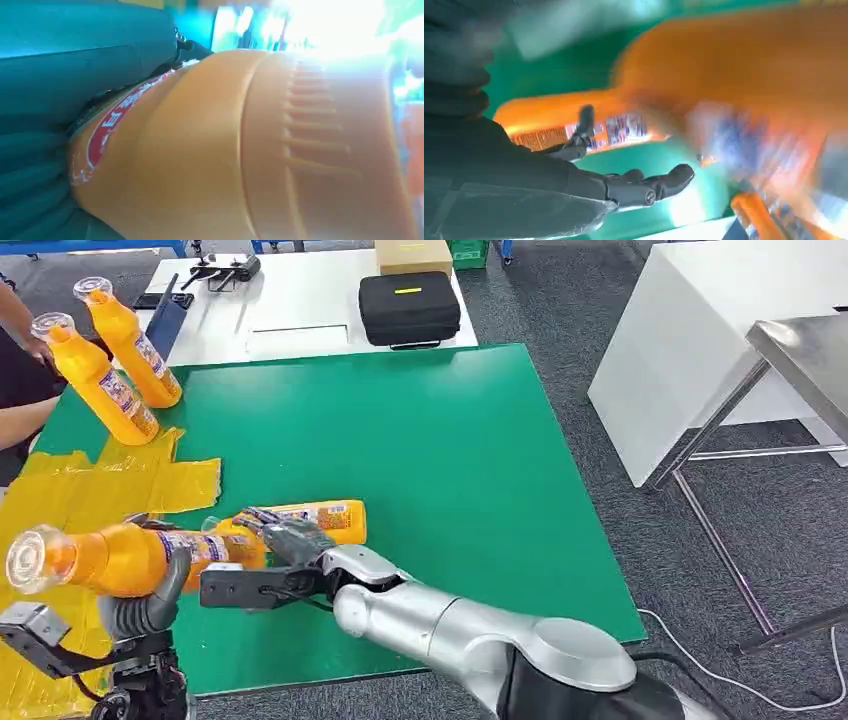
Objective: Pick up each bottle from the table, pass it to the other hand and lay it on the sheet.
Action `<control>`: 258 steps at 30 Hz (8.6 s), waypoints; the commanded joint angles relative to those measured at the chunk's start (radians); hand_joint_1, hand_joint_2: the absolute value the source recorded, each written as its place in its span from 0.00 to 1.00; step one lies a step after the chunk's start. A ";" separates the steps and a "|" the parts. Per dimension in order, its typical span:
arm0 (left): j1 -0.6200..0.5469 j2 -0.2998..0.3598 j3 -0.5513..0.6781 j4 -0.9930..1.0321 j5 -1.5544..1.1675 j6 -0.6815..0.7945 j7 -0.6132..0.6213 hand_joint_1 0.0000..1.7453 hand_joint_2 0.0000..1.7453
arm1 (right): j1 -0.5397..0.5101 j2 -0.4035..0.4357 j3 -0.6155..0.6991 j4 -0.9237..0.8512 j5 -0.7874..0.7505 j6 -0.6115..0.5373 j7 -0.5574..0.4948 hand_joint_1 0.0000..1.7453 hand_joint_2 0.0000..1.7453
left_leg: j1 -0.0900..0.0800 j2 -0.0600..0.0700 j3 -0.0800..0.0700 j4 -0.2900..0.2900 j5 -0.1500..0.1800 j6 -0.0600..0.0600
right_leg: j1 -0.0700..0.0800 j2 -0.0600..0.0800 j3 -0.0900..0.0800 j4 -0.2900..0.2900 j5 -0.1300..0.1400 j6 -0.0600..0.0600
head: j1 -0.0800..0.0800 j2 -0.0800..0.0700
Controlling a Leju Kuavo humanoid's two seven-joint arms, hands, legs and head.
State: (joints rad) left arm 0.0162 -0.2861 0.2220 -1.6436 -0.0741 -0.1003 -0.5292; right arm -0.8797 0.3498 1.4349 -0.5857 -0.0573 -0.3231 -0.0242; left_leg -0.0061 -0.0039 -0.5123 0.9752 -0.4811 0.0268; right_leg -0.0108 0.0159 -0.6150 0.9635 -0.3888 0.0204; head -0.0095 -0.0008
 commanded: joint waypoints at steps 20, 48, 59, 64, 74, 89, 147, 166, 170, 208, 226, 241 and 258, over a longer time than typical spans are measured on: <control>-0.090 -0.016 0.187 0.196 -1.219 0.798 -0.169 1.00 1.00 | 0.025 -0.080 -0.477 0.016 0.134 -0.013 -0.206 0.00 0.00 | 0.000 -0.006 0.007 -0.005 0.002 -0.002 | 0.001 -0.008 0.008 -0.005 0.000 -0.001 | 0.000 0.000; -0.414 0.477 -0.179 0.910 -1.496 0.798 0.553 0.00 1.00 | 0.311 -0.055 -0.775 -0.247 0.573 0.144 -0.156 0.00 0.00 | 0.003 -0.004 0.003 0.000 0.000 -0.003 | 0.005 -0.006 0.004 0.000 0.000 -0.003 | 0.001 0.000; -0.436 0.477 -0.184 0.951 -1.497 0.798 0.552 0.00 0.00 | 0.300 -0.039 -0.815 -0.192 0.660 0.125 -0.127 0.00 0.00 | 0.003 -0.002 0.004 0.000 0.000 -0.004 | 0.005 -0.004 0.004 0.000 0.000 -0.004 | 0.001 0.000; -0.420 0.467 -0.123 0.938 -1.482 0.798 0.512 0.00 0.00 | 0.302 -0.026 -0.826 -0.169 0.679 0.133 -0.128 0.00 0.00 | 0.002 -0.001 0.002 0.000 0.001 -0.002 | 0.004 -0.002 0.002 0.000 0.001 -0.003 | 0.001 0.000; -0.439 0.345 0.066 0.844 -0.463 0.784 -0.169 0.00 0.00 | 0.191 -0.004 -0.861 0.059 0.915 0.009 0.020 0.00 1.00 | 0.002 -0.004 0.001 0.001 0.001 -0.002 | 0.004 -0.006 0.002 0.000 0.001 -0.003 | 0.001 0.000; -0.416 0.278 -0.140 0.596 -0.115 0.577 -0.169 0.00 0.00 | 0.084 -0.001 -0.879 0.180 1.095 0.026 0.152 0.00 1.00 | 0.001 -0.004 0.001 0.001 0.001 -0.002 | 0.002 -0.006 0.002 0.000 0.001 -0.003 | 0.000 0.000; -0.293 0.149 -0.217 0.223 -0.219 0.545 -0.112 0.00 0.00 | 0.148 -0.025 -0.604 0.188 1.025 0.453 0.324 0.00 1.00 | 0.001 0.001 0.010 -0.001 0.001 -0.002 | 0.001 -0.001 0.009 -0.002 0.002 -0.004 | 0.000 0.000; -0.184 0.294 -0.221 0.142 -0.072 0.588 -0.169 0.00 0.00 | 0.202 -0.473 -0.896 -0.977 0.504 0.959 0.004 0.00 1.00 | 0.002 -0.007 0.001 0.004 0.000 -0.002 | 0.004 -0.008 0.004 0.001 0.000 -0.002 | 0.000 0.000; -0.194 0.318 -0.214 0.125 -0.046 0.607 -0.169 0.00 0.00 | 0.063 -0.492 -0.956 -0.893 0.357 1.017 -0.067 0.00 1.00 | 0.000 -0.004 0.000 0.005 0.000 -0.002 | 0.001 -0.006 0.002 0.002 0.000 -0.003 | 0.000 0.000; -0.205 0.325 -0.377 0.125 0.015 0.625 -0.169 0.00 0.00 | -0.051 -0.135 -0.659 0.306 1.239 0.233 0.044 0.00 1.00 | 0.001 0.000 0.001 0.001 0.002 -0.004 | 0.001 -0.002 0.001 0.000 0.003 -0.002 | -0.001 0.000; -0.282 0.335 -0.369 0.395 -0.153 0.299 0.026 0.00 0.00 | -0.113 -0.096 -0.785 0.246 1.294 0.175 0.011 0.00 0.00 | 0.000 -0.003 0.001 0.001 0.003 -0.005 | 0.000 -0.004 0.001 0.001 0.002 -0.002 | 0.000 0.000; -0.653 0.403 -0.207 1.183 -0.238 0.110 0.058 0.00 1.00 | -0.067 -0.083 -0.935 -0.328 1.104 0.363 -0.132 0.00 0.00 | 0.003 -0.002 0.002 0.001 0.004 -0.006 | 0.003 -0.004 0.003 0.001 0.003 -0.001 | 0.000 0.000; -0.710 0.431 -0.216 1.328 -0.304 0.032 0.008 0.00 1.00 | 0.010 -0.206 -0.914 -0.476 0.992 0.339 -0.118 0.00 0.00 | 0.002 -0.003 0.002 0.002 0.004 -0.006 | 0.002 -0.005 0.003 0.000 0.003 -0.001 | 0.000 0.000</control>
State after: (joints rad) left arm -0.6359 0.1732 0.0019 -0.4253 -0.3948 0.0043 -0.4745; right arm -0.8551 0.2163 0.5112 -1.0605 0.9365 0.0355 -0.1580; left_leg -0.0060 -0.0043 -0.5117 0.9758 -0.4769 0.0231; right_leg -0.0106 0.0154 -0.6149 0.9638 -0.3844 0.0199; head -0.0095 -0.0008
